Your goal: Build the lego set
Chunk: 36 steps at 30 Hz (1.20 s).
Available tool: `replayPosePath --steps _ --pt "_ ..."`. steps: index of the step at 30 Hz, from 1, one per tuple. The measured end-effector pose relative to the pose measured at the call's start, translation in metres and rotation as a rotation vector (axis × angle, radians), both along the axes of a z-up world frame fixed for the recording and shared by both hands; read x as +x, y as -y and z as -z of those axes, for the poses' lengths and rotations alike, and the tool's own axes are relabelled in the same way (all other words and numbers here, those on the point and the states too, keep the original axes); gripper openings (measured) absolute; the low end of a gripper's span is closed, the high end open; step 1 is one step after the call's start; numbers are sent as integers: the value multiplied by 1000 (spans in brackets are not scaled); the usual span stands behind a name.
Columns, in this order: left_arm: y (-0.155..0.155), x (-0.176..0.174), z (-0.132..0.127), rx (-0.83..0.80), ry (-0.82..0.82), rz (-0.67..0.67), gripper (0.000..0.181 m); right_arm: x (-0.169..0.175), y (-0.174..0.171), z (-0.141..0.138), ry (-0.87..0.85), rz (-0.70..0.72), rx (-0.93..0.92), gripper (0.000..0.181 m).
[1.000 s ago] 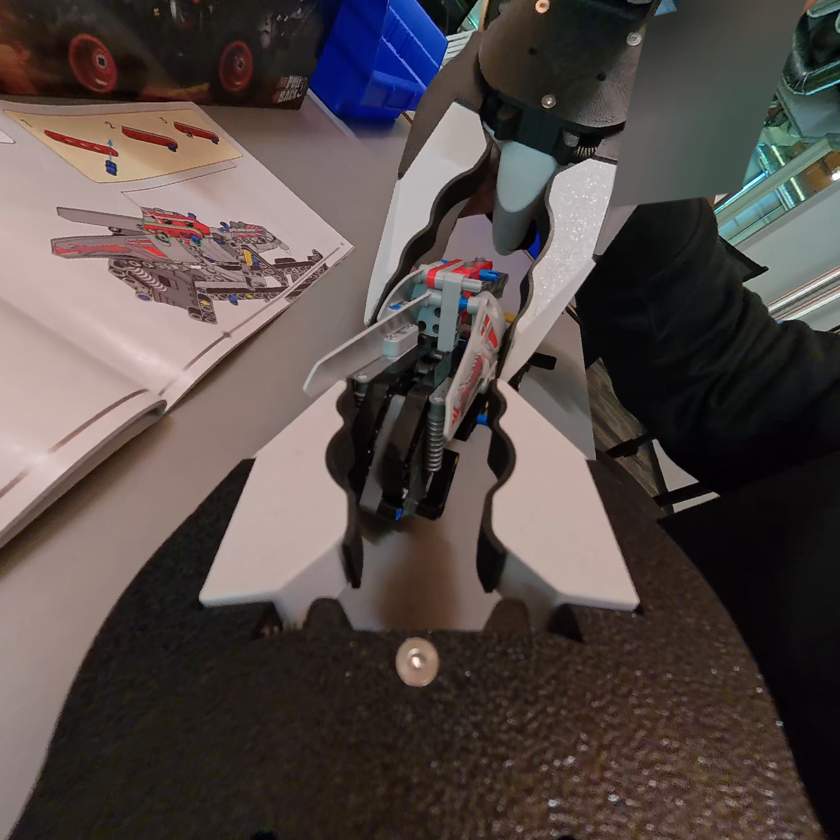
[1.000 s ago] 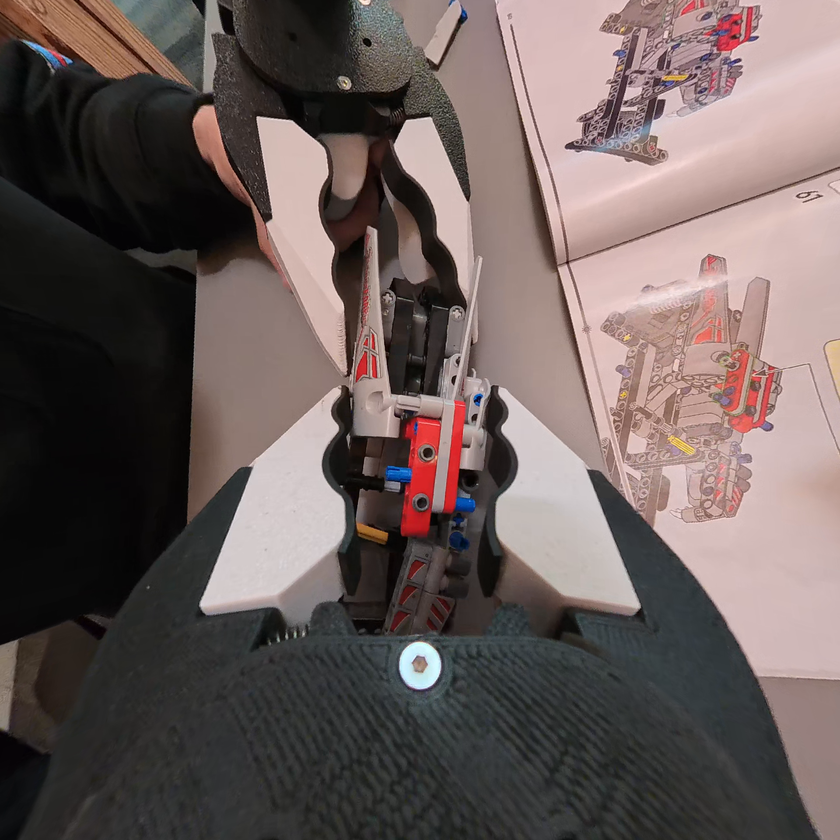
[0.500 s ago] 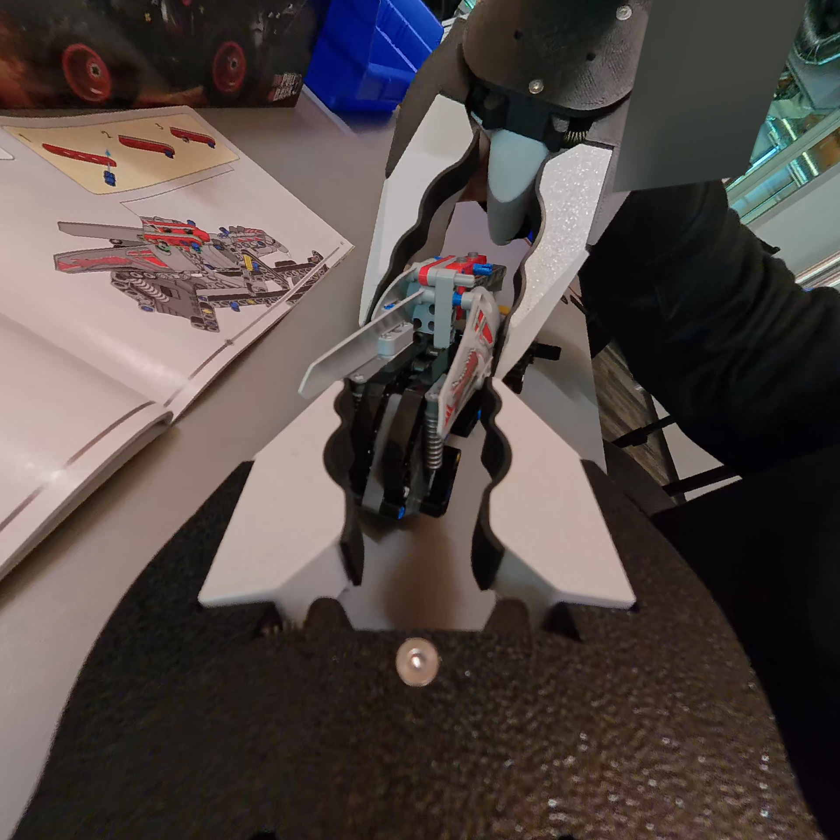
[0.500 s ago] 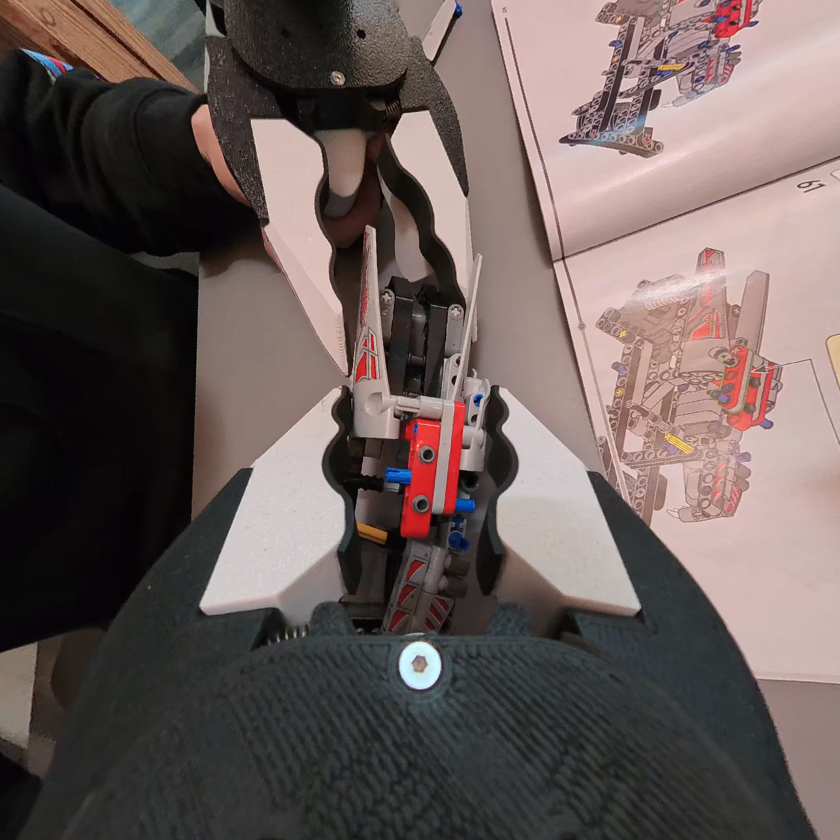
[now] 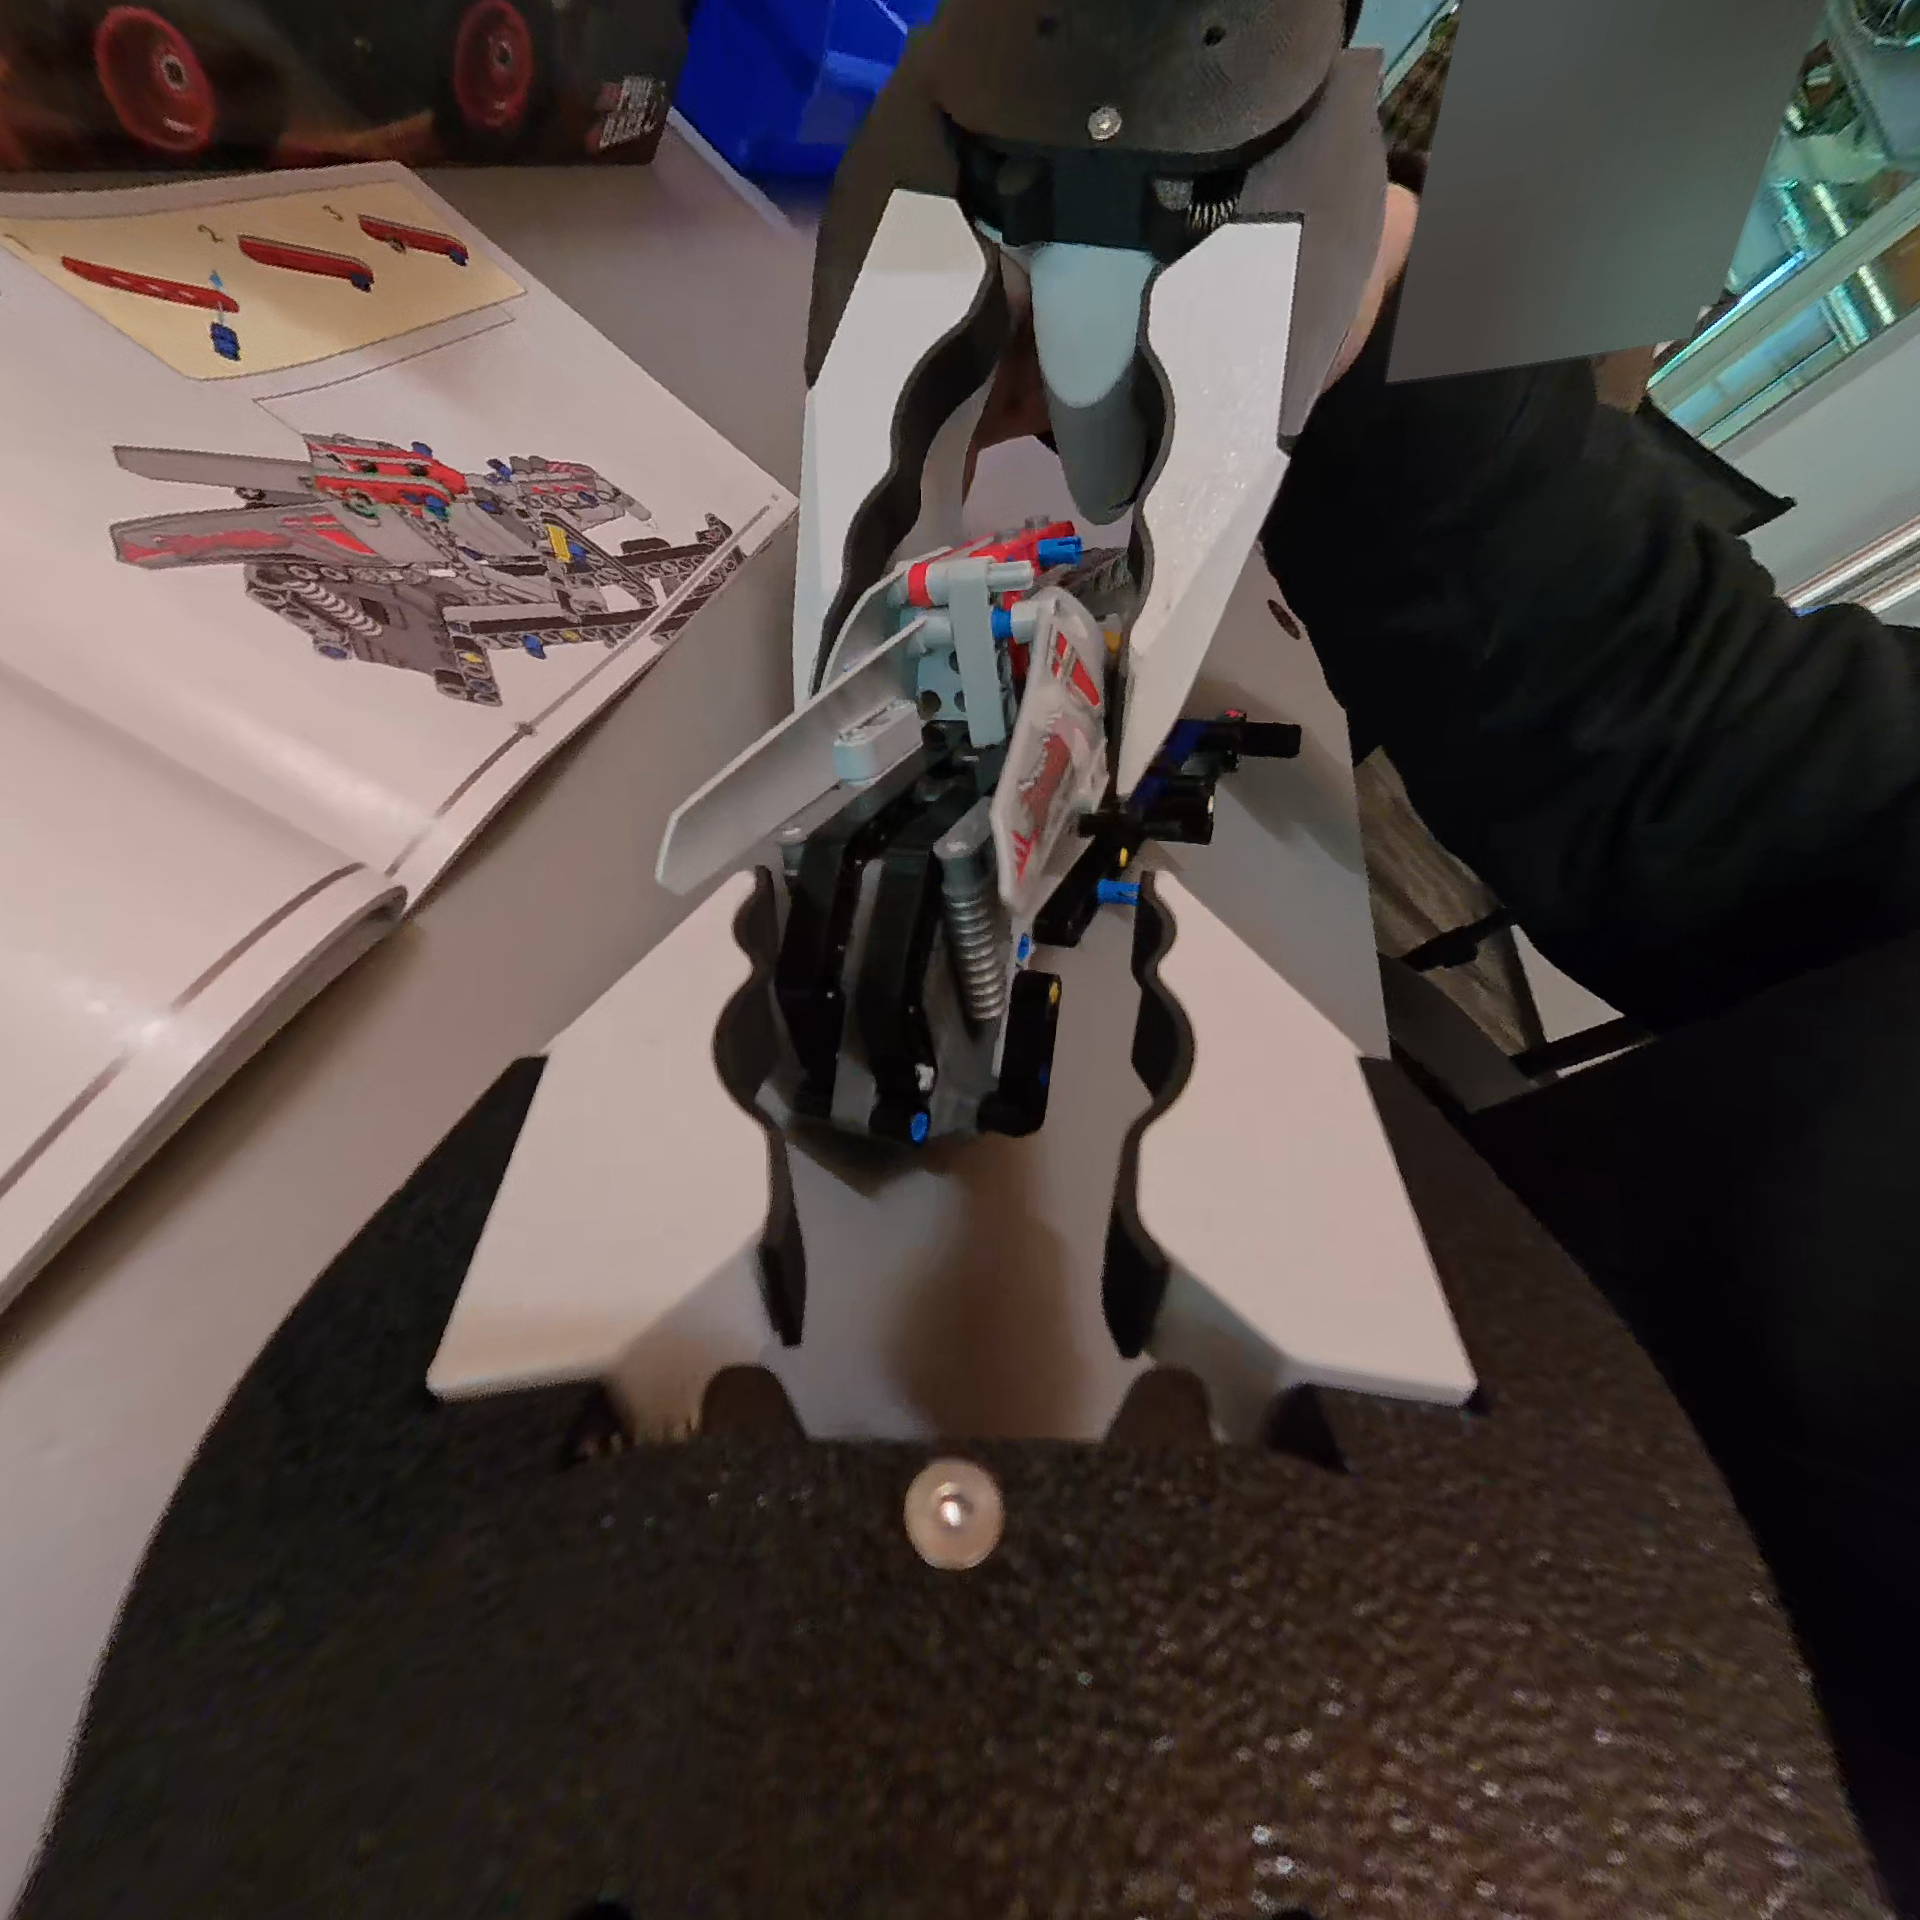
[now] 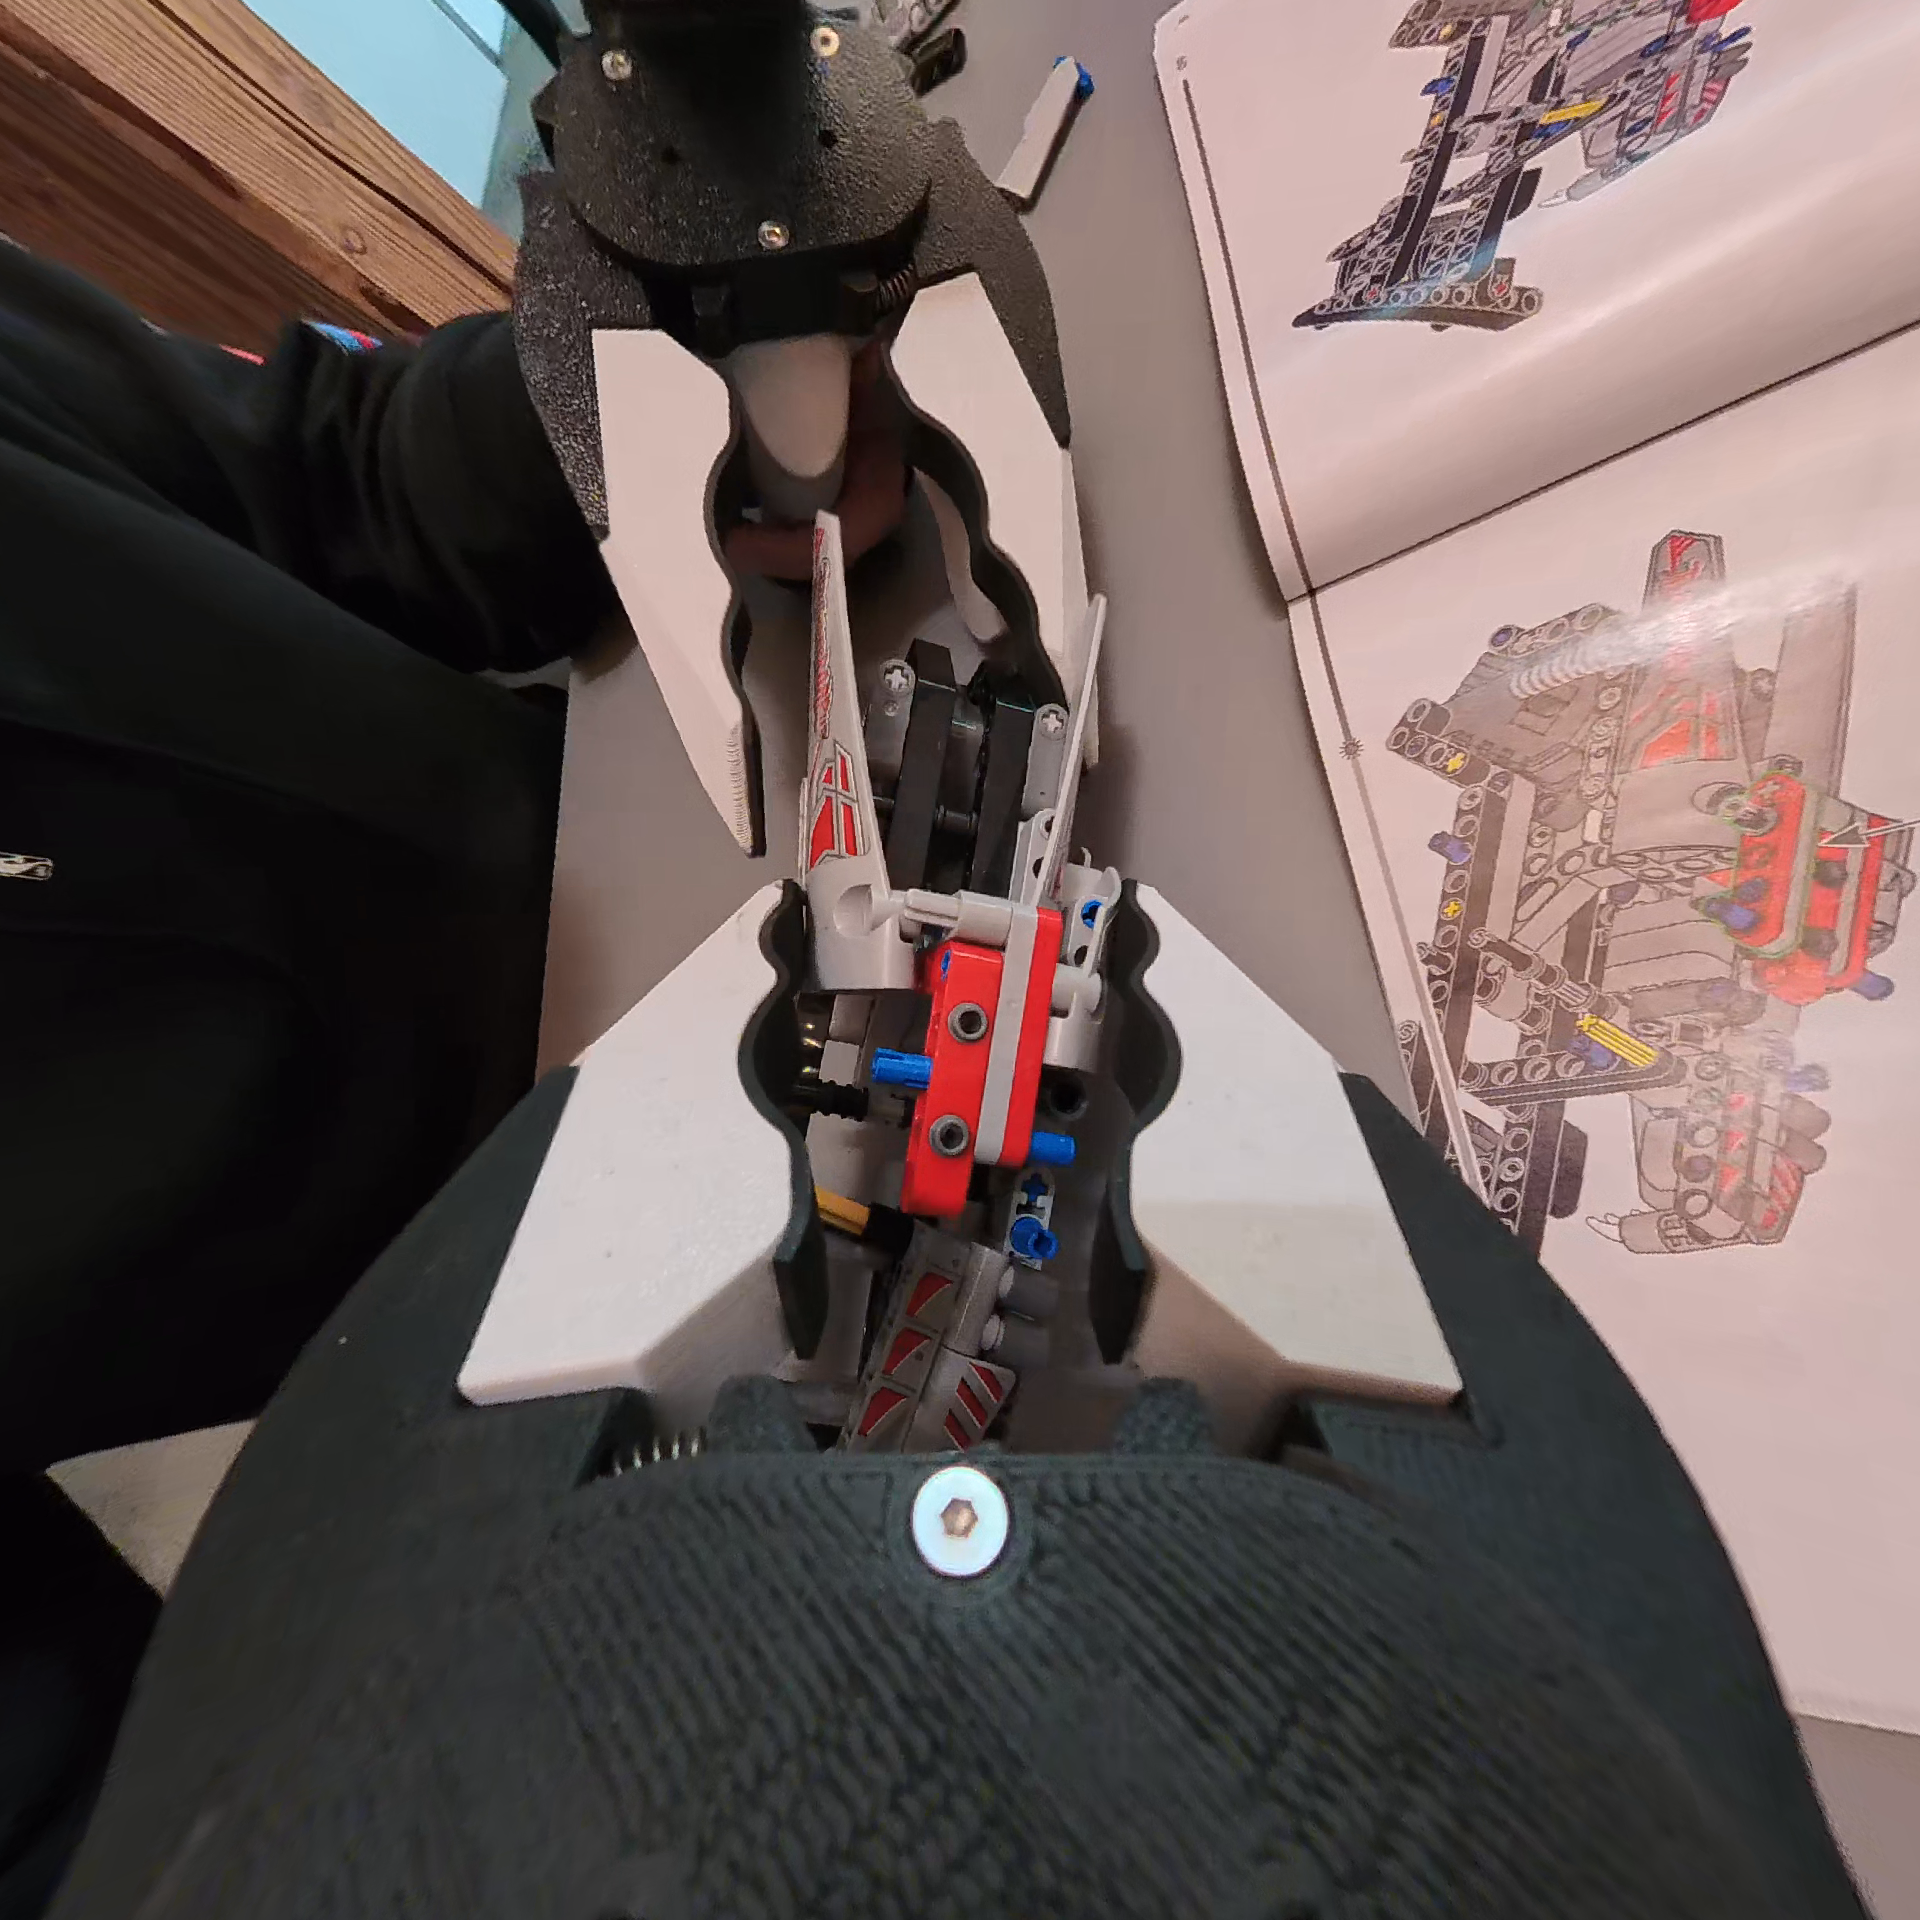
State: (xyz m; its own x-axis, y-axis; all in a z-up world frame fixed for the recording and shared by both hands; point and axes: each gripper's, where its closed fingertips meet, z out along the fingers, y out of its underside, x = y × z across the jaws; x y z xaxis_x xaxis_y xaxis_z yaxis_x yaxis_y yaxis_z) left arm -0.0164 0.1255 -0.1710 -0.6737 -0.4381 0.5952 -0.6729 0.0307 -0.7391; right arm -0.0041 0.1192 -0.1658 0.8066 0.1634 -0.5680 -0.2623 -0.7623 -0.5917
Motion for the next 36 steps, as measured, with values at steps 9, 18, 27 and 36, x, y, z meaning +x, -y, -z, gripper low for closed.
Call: replayPosePath --steps 9,18,27,36 --pt "2 3 -4 0 41 -53 64 -3 0 -1 44 14 4 58" --pt "-1 5 -8 -81 -10 -87 56 -5 1 -2 81 20 13 58" --pt "1 2 -9 -32 51 -92 57 -8 0 -4 155 18 24 59" --pt "1 2 -9 -49 32 -82 55 -9 1 -4 213 14 18 61"
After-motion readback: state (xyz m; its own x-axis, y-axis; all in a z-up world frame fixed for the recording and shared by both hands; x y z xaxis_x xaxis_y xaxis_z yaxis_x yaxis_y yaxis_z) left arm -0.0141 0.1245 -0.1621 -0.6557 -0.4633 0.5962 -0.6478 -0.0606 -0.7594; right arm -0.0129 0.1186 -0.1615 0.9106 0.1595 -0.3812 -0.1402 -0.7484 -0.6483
